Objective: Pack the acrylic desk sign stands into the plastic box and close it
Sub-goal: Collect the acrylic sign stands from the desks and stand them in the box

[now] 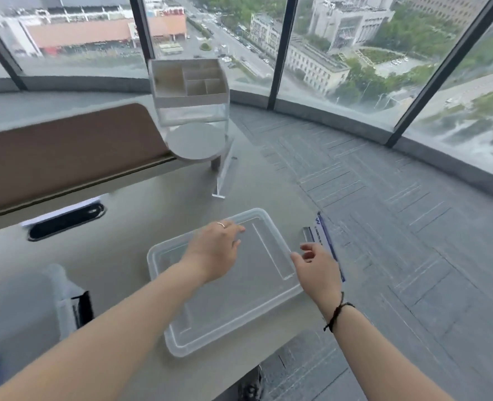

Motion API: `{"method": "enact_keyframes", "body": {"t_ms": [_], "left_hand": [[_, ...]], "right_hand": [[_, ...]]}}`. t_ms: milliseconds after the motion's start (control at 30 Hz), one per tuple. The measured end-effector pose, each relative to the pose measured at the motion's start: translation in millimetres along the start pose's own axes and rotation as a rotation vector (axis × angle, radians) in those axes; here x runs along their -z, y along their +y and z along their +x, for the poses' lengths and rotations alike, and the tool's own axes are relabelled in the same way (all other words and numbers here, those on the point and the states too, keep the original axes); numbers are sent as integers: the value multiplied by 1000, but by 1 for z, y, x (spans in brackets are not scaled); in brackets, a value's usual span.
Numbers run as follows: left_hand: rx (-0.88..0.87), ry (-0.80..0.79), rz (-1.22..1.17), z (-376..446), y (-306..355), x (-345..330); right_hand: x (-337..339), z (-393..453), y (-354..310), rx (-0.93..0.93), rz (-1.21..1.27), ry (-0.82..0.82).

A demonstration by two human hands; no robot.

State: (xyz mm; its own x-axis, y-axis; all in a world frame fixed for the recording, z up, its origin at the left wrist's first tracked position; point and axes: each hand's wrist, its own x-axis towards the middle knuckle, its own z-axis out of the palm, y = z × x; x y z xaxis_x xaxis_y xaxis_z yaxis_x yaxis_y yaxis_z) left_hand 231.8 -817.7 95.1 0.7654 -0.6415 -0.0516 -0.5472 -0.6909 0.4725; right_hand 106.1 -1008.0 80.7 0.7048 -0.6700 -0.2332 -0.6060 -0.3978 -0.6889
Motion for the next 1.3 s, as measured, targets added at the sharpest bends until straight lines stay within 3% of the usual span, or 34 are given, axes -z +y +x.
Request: {"method": "enact_keyframes", "body": {"t_ms": [100, 300, 667, 1067, 1300], "left_hand": [[-108, -90, 64, 46, 52, -27], [-285, -235, 212, 113, 117, -74], [-367, -457, 595, 159, 137, -139], [-321, -473, 544, 165, 140, -134], [-285, -354, 425, 148, 122, -97]], "right_hand": [[29, 44, 45, -60, -164, 30], [39, 83, 95, -77, -422, -114], [62, 107, 131, 63, -538, -242], [60, 106, 134, 92, -531, -222], [71, 99, 94, 156, -567, -193]]}}
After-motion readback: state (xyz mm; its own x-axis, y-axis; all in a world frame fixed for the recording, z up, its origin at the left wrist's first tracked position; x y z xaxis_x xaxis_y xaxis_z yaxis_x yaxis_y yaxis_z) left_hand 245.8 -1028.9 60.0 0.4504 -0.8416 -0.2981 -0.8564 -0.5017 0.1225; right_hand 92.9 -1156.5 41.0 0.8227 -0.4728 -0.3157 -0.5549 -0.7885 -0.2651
